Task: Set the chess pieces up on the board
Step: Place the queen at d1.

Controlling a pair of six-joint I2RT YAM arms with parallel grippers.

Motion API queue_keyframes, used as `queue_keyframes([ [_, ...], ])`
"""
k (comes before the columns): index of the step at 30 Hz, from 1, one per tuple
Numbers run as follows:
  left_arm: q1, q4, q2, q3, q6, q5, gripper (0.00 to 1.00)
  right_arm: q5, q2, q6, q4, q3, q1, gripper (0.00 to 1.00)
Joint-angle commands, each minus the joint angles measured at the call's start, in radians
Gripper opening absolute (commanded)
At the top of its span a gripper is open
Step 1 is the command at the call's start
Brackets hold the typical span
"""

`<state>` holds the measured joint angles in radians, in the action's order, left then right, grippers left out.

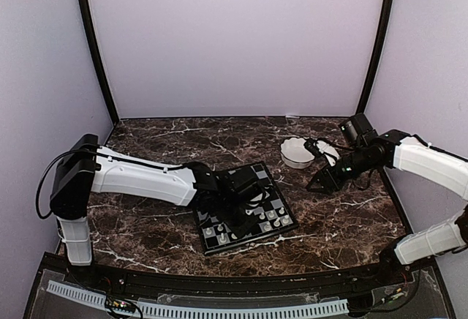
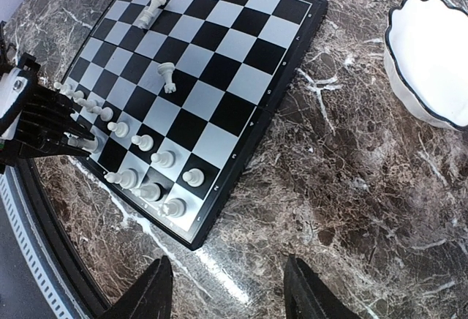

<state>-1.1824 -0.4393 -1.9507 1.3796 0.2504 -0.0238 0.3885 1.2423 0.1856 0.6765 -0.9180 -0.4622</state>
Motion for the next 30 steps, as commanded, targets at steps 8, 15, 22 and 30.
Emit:
queue_keyframes([
  [8, -0.005, -0.027, -0.008, 0.034, -0.011, -0.016, 0.26, 0.015, 0.003, 0.008, -0.024, -0.01, 0.003, 0.54],
  [15, -0.005, -0.039, 0.0, 0.053, -0.016, -0.015, 0.3, 0.018, 0.002, 0.006, -0.025, -0.007, 0.003, 0.53],
  [22, -0.005, -0.064, 0.032, 0.056, -0.023, -0.021, 0.3, 0.017, -0.003, 0.003, -0.03, -0.004, 0.003, 0.54],
  [30, -0.004, -0.068, 0.029, 0.038, -0.028, -0.003, 0.24, 0.018, 0.002, -0.001, -0.036, -0.005, 0.004, 0.54],
])
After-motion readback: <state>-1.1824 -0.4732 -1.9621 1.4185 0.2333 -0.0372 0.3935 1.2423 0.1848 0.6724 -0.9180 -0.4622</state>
